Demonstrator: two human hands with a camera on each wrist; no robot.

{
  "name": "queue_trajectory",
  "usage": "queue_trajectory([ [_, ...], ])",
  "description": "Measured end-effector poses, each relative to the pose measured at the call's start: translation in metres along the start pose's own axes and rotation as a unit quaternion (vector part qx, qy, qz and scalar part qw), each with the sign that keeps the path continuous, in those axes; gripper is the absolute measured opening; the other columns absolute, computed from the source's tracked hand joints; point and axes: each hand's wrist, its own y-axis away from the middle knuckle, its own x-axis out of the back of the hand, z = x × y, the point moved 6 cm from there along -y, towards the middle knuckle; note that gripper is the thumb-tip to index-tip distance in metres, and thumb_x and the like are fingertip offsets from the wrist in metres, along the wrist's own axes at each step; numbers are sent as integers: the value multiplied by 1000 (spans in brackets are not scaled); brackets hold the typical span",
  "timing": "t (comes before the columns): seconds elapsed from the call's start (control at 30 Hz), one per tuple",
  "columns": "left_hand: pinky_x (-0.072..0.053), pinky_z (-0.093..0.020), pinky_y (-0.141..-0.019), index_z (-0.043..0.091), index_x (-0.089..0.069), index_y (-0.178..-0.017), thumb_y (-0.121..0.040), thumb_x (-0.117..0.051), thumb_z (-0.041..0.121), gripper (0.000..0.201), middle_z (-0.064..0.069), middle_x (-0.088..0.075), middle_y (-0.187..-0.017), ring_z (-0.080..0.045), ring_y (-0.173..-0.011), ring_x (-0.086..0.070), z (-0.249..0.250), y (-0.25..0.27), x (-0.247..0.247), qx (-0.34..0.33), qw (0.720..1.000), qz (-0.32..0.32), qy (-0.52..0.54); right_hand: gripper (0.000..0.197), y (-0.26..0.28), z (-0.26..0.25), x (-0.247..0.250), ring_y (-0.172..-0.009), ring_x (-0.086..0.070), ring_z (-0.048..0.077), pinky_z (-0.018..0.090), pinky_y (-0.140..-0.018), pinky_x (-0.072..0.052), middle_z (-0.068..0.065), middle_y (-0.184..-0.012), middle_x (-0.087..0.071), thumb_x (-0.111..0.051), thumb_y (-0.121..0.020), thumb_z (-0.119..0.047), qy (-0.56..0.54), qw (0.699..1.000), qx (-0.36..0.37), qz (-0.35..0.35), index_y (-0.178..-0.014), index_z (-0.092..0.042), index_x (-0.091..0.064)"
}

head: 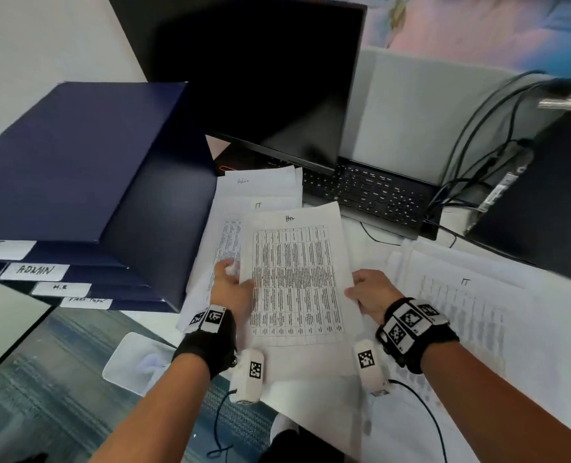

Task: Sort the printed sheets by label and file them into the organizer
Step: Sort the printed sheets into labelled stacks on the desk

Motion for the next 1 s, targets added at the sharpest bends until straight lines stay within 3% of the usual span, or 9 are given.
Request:
queue_trajectory([
  [0.07,-55,-29,-58,36,-43,-116,-85,-50,4,45,0,-63,-102,-22,-76,-66,5,-12,22,-30,996,59,-59,10,-10,-6,-21,-78,-55,25,40,-80,-51,21,-92,-64,-52,-81,11,15,1000,11,4,-85,11,-61],
  [0.13,-47,-20,-55,30,-54,-113,-87,-47,3,38,-1,-63,-105,-15,-73,-61,10,-26,39,-52,987,76,-132,16,-18,-15,-45,-85,-58,27,41,-86,-53,21,-97,-62,-53,-85,4,64,998,25,-18,-79,-9,-60],
  [0.27,-48,-28,-81,11,-60,-115,-90,-41,1,33,-15,-60,-117,-26,-94,-61,12,-58,57,-54,949,44,-308,21,-26,-31,-76,-107,-62,37,44,-89,-54,17,-101,-59,-53,-86,-5,153,988,31,-18,-72,-20,-49],
  [0.43,-30,-39,-113,7,-48,-130,-89,-54,16,43,-17,-17,-152,-32,-137,-29,4,-60,37,-77,878,-28,-472,29,-26,-42,-100,-100,-65,35,42,-84,-57,14,-95,-62,-58,-82,-7,188,981,43,-7,-63,-22,-42],
  [0.5,-26,-44,-115,11,-46,-133,-88,-55,24,48,-14,-16,-152,-30,-140,-21,5,-52,26,-113,853,-42,-508,28,-24,-45,-105,-98,-66,35,43,-83,-57,14,-92,-61,-58,-81,-6,198,979,46,-3,-62,-20,-42],
  [0.67,-23,-53,-111,22,-25,-144,-81,-62,34,74,-9,-11,-157,-28,-144,-13,-9,-46,16,-22,842,-103,-529,27,-21,-45,-105,-94,-67,36,46,-82,-57,15,-83,-62,-55,-78,1,206,977,57,-7,-58,-13,-45],
  [0.77,-28,-52,-109,21,-29,-142,-78,-66,32,75,-9,-18,-153,-28,-141,-18,-5,-46,16,-23,849,-96,-518,17,-14,-39,-92,-85,-66,30,44,-84,-57,16,-97,-67,-57,-82,2,142,989,52,-2,-77,-14,-56],
  [0.83,-29,-51,-109,22,-28,-141,-76,-68,32,76,-10,-20,-152,-29,-140,-20,-3,-46,15,-9,856,-92,-509,13,-10,-32,-77,-75,-63,25,38,-79,-57,13,-89,-65,-58,-83,2,88,995,50,8,-89,-10,-59],
  [1.0,-29,-50,-109,24,-37,-137,-80,-63,38,64,-8,-28,-149,-30,-136,-30,18,-25,-18,-54,875,-68,-477,9,3,-13,-15,-73,-64,22,33,-69,-54,5,-83,-64,-60,-83,-7,55,993,74,68,-80,-15,-62],
])
